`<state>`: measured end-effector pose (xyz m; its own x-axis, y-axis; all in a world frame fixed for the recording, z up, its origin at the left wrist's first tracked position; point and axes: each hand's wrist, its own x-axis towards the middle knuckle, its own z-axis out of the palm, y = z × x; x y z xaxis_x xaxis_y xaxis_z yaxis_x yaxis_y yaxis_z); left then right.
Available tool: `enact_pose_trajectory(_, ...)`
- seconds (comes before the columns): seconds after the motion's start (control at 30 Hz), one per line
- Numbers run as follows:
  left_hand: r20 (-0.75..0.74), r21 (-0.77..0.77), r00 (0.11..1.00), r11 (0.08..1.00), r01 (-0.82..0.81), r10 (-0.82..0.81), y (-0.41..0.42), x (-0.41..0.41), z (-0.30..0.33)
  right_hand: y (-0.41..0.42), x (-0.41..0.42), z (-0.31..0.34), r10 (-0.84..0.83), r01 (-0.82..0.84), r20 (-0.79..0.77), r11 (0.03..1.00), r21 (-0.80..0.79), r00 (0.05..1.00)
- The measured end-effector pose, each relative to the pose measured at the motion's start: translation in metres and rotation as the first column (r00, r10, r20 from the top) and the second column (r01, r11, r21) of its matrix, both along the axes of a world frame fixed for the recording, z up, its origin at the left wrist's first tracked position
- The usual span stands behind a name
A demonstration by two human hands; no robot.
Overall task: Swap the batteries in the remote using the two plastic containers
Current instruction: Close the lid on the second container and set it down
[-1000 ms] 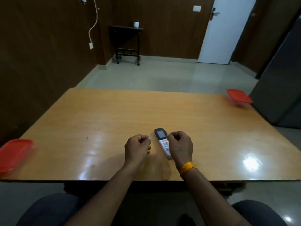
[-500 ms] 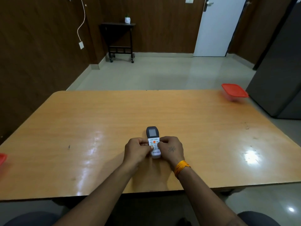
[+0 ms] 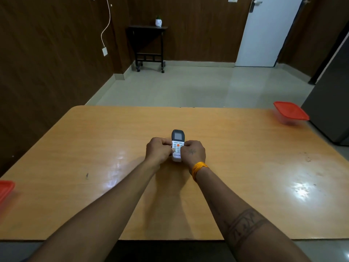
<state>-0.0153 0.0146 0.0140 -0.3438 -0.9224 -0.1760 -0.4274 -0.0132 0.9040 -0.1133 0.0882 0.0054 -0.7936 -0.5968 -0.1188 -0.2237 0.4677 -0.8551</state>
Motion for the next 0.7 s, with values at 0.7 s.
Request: enact_pose_trajectory(0.7, -0.089, -0.086, 0.995, 0.996, 0.032, -0.040, -0.008, 0.009, -0.017, -0.004, 0.000, -0.012, -0.078, 0.075, -0.036, 0.993, -0.086, 0.996)
